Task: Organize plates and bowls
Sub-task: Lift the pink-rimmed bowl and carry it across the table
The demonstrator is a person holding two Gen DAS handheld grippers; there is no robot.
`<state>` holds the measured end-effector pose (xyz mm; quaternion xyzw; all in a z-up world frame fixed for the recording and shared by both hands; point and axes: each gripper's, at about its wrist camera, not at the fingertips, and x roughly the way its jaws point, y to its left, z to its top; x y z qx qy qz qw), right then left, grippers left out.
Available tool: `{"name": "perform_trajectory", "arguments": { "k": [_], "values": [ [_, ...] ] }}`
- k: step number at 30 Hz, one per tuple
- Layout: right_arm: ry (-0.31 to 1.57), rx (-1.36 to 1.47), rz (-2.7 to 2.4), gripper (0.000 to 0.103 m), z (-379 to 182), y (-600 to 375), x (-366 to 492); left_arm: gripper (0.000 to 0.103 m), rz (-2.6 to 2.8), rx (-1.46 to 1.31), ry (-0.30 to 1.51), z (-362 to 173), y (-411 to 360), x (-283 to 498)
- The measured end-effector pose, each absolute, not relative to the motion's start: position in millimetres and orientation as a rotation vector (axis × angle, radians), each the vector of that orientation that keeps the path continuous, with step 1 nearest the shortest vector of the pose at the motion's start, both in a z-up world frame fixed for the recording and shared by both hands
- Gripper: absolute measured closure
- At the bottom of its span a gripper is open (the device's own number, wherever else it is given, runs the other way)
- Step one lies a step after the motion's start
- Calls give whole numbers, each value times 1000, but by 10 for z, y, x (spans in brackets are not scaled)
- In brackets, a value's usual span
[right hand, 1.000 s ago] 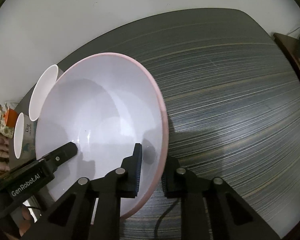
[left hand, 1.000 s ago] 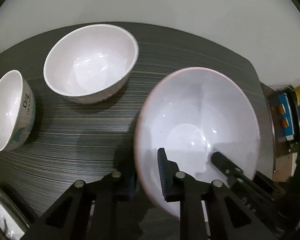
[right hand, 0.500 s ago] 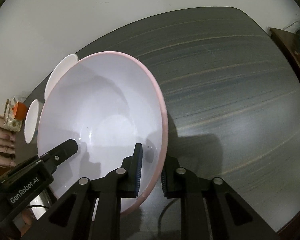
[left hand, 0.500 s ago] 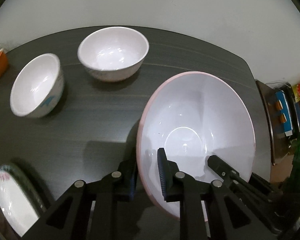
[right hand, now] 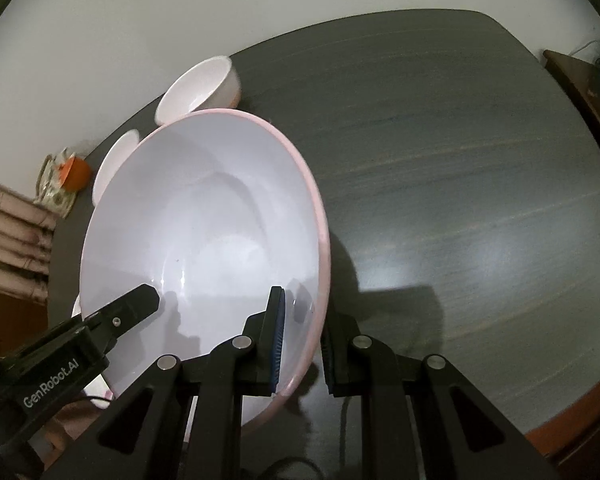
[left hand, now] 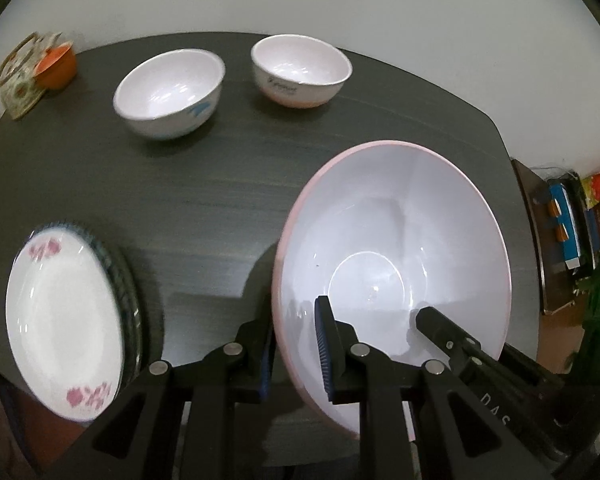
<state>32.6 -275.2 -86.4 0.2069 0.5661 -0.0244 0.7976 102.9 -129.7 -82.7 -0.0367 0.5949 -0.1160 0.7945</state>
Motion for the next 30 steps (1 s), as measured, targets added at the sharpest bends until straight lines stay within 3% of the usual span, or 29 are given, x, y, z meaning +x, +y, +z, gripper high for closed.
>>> {"name": "perform_trajectory", "arguments": {
  "k": [30],
  "values": [
    [1308, 370, 2, 86, -1179, -2220, -306, 84, -197, -123, 1349, -1161, -862, 572]
  ]
}}
